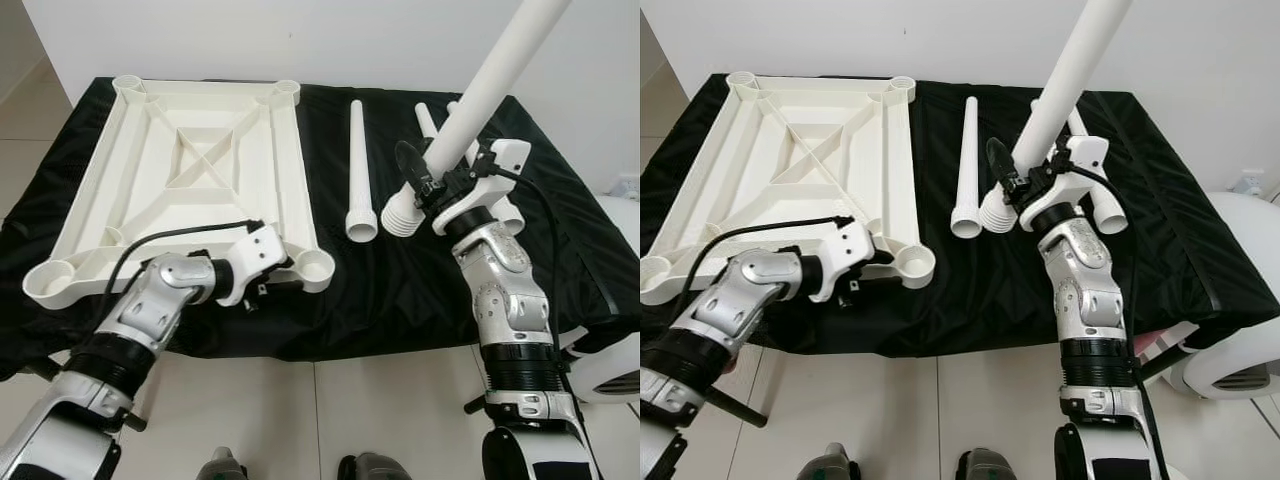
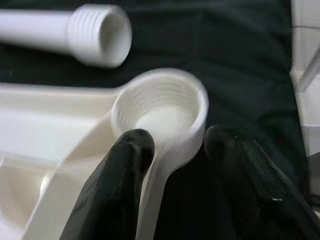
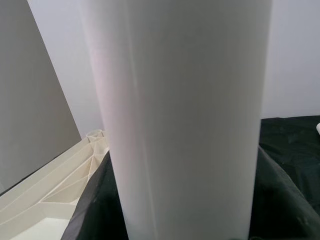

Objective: Building children table

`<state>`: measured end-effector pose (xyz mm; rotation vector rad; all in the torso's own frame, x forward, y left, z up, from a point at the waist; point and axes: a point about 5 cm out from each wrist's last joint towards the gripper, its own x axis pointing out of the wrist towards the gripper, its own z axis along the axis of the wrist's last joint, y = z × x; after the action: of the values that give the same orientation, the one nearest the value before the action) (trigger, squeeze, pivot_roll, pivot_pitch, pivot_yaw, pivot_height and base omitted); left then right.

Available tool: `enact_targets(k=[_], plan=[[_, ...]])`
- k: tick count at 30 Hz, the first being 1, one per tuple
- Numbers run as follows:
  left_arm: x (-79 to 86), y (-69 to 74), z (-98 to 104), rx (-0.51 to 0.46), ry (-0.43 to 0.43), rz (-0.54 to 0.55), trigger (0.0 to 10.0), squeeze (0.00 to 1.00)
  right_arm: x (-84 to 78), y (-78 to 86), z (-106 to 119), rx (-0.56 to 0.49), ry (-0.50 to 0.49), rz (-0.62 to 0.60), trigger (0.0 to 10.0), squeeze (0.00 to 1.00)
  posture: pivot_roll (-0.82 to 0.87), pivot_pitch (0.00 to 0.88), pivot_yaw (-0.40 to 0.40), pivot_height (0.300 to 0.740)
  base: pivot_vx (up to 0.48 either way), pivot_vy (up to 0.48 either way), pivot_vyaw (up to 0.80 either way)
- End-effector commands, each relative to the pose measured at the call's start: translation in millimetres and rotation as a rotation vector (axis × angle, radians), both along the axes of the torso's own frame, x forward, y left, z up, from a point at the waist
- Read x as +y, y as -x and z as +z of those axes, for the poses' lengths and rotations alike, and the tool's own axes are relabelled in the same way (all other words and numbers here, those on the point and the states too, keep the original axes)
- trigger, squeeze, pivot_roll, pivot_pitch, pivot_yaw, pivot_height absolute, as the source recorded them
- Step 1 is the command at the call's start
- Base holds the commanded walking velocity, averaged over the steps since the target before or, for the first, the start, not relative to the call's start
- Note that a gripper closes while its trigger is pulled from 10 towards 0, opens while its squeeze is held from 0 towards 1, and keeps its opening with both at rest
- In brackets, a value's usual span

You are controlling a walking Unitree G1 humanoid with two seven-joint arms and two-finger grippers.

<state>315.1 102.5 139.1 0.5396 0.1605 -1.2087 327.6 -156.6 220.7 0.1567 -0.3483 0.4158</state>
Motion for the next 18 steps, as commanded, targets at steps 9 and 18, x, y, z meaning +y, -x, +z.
enact_targets(k=[9, 18], plan=[[-26.4, -3.3, -10, -0.01, -0.005, 0.039, 10.0, 0.0, -6.3, 5.0, 5, -0.028, 0.009, -0.03, 10.0, 0.0, -0.07, 0.0, 0.021, 0.74, 0.0, 0.0, 0.0], [2.7, -5.7, 9, -0.033, 0.013, 0.05, 10.0, 0.0, -10.3, 7.4, 5, -0.031, -0.002, -0.047, 10.0, 0.0, -0.06, 0.0, 0.016, 0.74, 0.0, 0.0, 0.0]])
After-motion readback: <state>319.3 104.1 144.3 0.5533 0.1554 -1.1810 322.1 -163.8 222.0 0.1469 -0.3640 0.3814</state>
